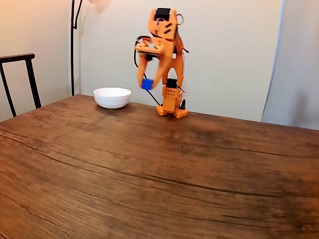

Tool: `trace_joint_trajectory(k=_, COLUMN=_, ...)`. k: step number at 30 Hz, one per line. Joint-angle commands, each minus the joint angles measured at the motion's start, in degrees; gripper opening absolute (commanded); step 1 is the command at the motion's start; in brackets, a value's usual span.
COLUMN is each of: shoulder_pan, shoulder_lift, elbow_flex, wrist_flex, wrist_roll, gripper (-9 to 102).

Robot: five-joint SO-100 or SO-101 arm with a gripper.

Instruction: Grasp the cube and drop it in the bowl

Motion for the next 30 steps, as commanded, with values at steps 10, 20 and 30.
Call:
trace_joint_trajectory(k=10, shoulder_pan=14.9, shoulder_lift=24.0, elbow_flex=22.2, wrist_flex=3.4, wrist_roll=1.1, gripper=2)
trace_joint_trajectory(k=20, shoulder_pan=33.7, shoulder_lift=34.5, elbow_flex=33.0, wrist_flex=3.3, wrist_roll=1.2, gripper=2)
trace_joint_trajectory(k=30, shoulder_pan=58.1, shoulder_lift=34.9, elbow_flex=35.2, wrist_flex=-2.9, wrist_roll=6.9, gripper=2)
